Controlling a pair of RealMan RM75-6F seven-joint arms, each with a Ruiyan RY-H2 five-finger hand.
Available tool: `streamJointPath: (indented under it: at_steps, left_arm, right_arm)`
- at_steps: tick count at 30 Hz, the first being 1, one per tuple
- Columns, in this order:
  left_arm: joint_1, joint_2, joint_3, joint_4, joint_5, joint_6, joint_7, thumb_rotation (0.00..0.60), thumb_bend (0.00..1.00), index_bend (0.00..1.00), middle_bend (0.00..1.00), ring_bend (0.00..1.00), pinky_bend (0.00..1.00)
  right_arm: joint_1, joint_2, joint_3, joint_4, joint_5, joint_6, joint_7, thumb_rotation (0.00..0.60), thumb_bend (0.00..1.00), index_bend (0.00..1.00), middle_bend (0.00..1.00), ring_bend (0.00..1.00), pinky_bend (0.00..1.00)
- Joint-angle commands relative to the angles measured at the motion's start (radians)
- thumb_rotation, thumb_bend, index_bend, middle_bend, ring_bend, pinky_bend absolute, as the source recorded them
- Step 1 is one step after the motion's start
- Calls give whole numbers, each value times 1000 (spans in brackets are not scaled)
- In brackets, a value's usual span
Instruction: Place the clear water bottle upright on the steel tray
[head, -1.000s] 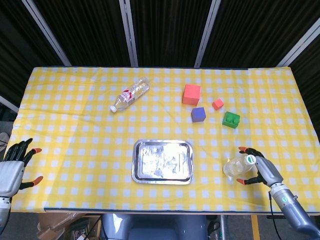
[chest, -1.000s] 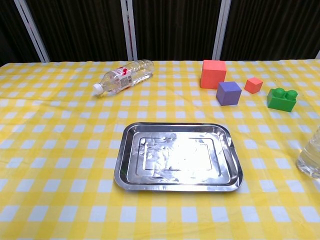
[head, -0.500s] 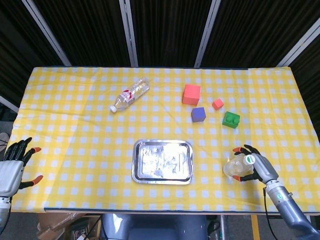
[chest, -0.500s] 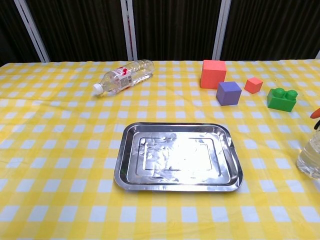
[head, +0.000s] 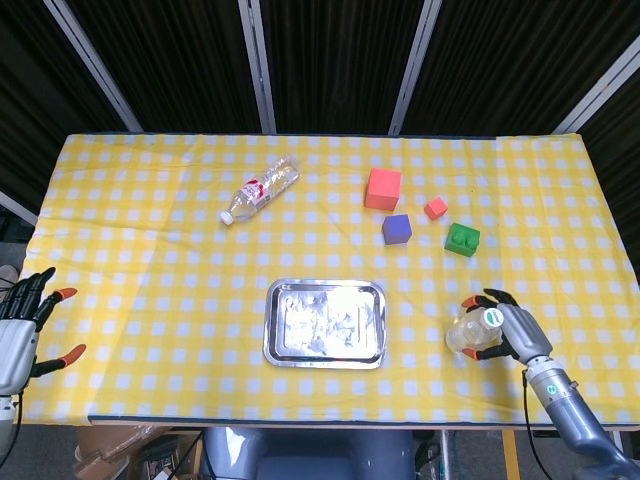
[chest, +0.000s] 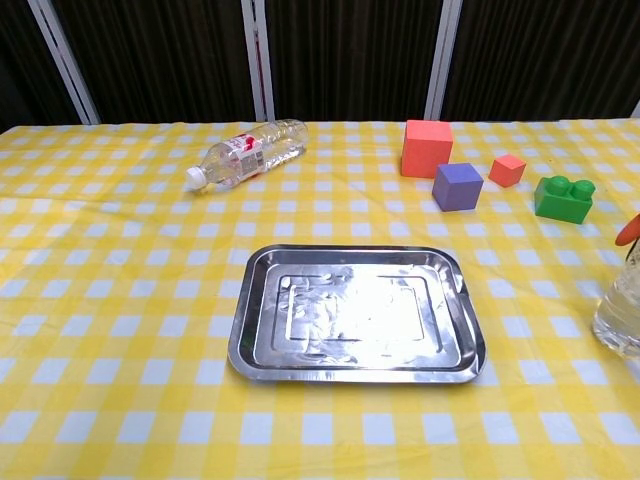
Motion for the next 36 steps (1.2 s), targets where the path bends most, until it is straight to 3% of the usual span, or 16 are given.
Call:
streamJointPath:
  at_steps: [1,7,17,22,29,36]
  left_arm:
    - [5,-6,-4,2,9,13,-12,600,185,226,0,0,0]
    - [5,-5,4,-1,20,11,-22,600,185,225,0,0,0]
    - [4,-5,3,-8,14,4,-15,600,185,225,0,0,0]
    - [4,-4,3,-8,13,3,-16,600,185,225,0,0,0]
    - [5,-3,2,-8,13,6,-18,600,185,225,0,0,0]
    - [2,-3,3,-7,13,-1,-16,600,185,225,0,0,0]
  right_arm:
    - [4,-8,4,1,13,-3,-16,600,13,350,371,116,0]
    - [3,-14,13,-2,25,10,-33,600,41,411,408,146,0]
    - [-13,-24,33,-6,21,63,-23,600,128,641,527,251,0]
    - [-13,-13,40,-42,20,78,-41,600,136,650,532,256,0]
    - [-4,17,56,-183,-13,72,24,600,148,650,533,272,0]
    - [44,-41,56,-284,-16,34,-40,600,147,650,533,276,0]
